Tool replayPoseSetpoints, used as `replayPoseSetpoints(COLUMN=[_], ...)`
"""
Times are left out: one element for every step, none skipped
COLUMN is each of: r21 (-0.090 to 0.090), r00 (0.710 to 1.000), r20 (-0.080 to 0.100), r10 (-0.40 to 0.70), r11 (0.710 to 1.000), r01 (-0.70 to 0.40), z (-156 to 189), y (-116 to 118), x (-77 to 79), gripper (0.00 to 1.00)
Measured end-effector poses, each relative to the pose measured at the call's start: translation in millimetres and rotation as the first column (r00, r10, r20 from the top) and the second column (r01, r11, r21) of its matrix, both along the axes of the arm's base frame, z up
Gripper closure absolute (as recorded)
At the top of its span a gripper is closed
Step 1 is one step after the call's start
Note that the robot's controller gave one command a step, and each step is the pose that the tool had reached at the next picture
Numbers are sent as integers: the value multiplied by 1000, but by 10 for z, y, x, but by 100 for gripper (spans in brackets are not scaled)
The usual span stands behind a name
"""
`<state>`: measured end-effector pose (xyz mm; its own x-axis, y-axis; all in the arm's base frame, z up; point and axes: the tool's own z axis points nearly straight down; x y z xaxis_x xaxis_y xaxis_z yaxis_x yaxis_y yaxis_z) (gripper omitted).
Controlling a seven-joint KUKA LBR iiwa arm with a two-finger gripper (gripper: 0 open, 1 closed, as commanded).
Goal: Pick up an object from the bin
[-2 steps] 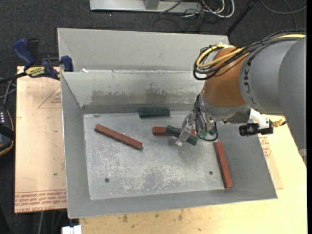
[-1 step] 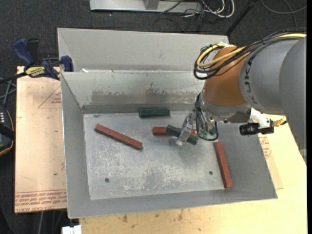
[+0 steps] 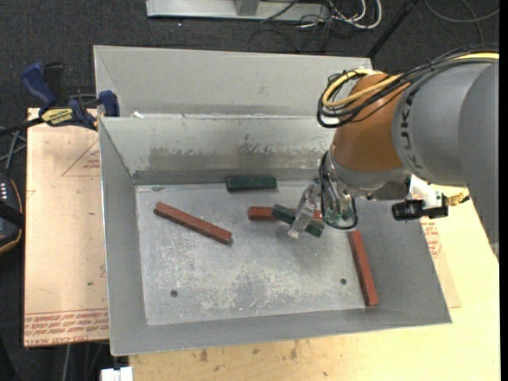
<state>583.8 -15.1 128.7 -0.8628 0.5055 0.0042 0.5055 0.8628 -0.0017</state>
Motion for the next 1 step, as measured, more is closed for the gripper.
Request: replayPoseSetpoints(r21=[0], r00=[1000], r20=[-2], r10=[1], r11=[1000], r01=[-1], z=[213], y=[1], x=[-8], gripper=[100])
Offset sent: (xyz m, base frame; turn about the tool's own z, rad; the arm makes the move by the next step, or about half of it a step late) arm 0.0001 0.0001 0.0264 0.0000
